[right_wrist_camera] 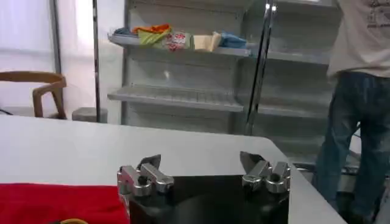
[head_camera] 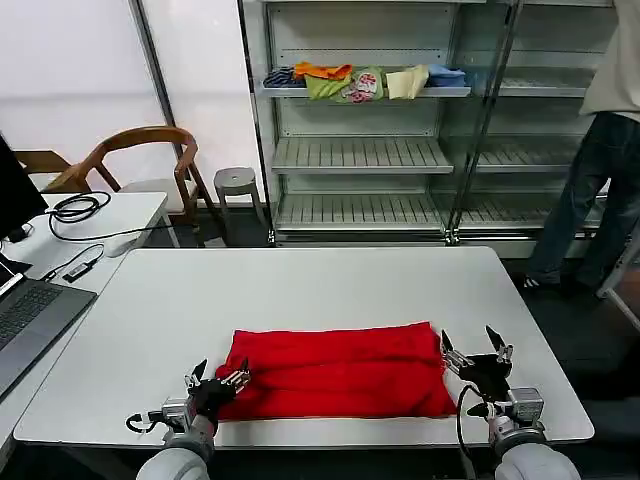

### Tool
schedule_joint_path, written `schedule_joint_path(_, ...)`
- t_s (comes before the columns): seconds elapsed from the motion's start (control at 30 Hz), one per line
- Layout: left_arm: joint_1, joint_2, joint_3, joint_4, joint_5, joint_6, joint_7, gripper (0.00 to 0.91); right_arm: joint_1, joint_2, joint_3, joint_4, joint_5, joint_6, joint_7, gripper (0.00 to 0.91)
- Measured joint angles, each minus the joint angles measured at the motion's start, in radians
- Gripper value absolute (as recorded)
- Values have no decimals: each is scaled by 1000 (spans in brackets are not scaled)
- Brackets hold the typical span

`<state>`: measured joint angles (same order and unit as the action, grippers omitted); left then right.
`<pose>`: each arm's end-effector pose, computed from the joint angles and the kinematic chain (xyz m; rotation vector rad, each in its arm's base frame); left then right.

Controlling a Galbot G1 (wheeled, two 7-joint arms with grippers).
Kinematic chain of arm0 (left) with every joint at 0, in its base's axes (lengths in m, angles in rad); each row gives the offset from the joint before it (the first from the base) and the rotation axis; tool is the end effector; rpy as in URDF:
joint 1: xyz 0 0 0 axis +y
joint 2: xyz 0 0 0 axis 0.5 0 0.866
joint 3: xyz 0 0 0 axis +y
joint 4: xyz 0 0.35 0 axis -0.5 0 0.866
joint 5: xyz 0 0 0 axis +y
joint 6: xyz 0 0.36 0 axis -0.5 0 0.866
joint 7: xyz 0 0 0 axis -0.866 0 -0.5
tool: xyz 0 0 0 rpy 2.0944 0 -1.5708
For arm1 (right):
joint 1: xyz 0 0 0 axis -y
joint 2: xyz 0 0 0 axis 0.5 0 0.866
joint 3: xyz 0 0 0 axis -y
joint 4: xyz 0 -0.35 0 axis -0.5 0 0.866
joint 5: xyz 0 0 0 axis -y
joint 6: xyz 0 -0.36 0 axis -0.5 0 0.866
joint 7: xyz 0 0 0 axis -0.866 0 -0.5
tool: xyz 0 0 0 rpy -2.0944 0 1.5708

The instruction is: Fold and organize the clothes.

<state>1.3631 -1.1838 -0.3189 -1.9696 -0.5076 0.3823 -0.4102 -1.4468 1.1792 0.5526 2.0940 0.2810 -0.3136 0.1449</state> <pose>0.2404 0.0169 -0.3101 0.0584 -2.7026 0.0819 0.2273 -0.0733 -0.2629 0.0077 -2.9370 0.1814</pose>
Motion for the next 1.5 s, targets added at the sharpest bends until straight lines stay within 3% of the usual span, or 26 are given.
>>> schedule_joint_path(0.53, -35, 9, 39, 45, 1, 43, -33, 907, 3, 4, -10, -9, -27, 7, -1, 907)
schedule_joint_path(0.6, -35, 9, 40, 49, 4, 49, -32, 30, 0, 3, -13, -9, -27, 7, -1, 907)
schedule_joint_path(1.5, -25, -5, 54, 48, 56, 55, 30, 10, -7, 9, -25, -19, -32, 14, -6, 907)
